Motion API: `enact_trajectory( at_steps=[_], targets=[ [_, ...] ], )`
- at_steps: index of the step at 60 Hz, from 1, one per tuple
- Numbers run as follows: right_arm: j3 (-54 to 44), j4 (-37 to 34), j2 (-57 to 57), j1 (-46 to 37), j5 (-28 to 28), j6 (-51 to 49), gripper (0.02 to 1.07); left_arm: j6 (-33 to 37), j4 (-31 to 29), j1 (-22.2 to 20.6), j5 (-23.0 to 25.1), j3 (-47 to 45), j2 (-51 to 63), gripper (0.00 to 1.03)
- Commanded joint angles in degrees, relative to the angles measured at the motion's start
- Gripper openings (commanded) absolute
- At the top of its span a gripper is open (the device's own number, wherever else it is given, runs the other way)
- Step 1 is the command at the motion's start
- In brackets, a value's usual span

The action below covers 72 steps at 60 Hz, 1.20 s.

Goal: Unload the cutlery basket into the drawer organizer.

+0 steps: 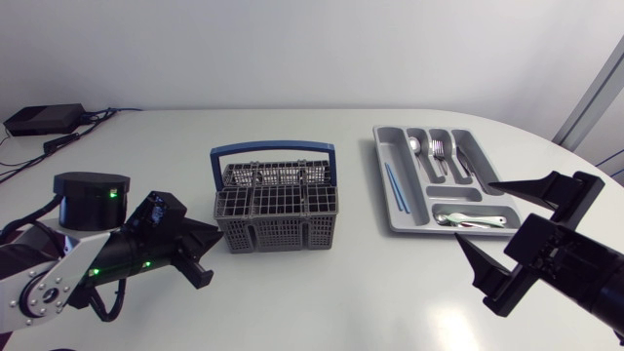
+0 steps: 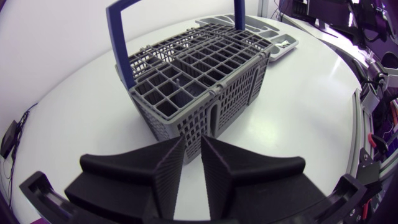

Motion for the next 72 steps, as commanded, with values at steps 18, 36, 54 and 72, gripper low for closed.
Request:
enact_trajectory(
  at_steps=[18, 36, 54, 72],
  targets=[
    [-1.3, -1.6, -1.8, 0.6, 0.5, 1.0, 1.01, -1.4, 6.5, 1.7, -0.6, 4.1, 9.0, 0.19],
    [-0.9, -2.2, -2.5, 0.7, 0.4, 0.8, 1.01, -1.5, 1.3, 1.8, -0.5, 0.7, -2.8, 0.20],
    [-0.9, 4.7, -1.0, 0.6, 0.6, 7.9, 1.02, 0.8, -8.1, 5.6, -0.1, -0.6, -23.0, 0.54],
    [-5.6, 7.9, -9.4, -1.9, 3.4, 17.0, 1.02, 0.7, -8.9, 13.2, 3.5, -3.1, -31.6, 0.71]
  ],
)
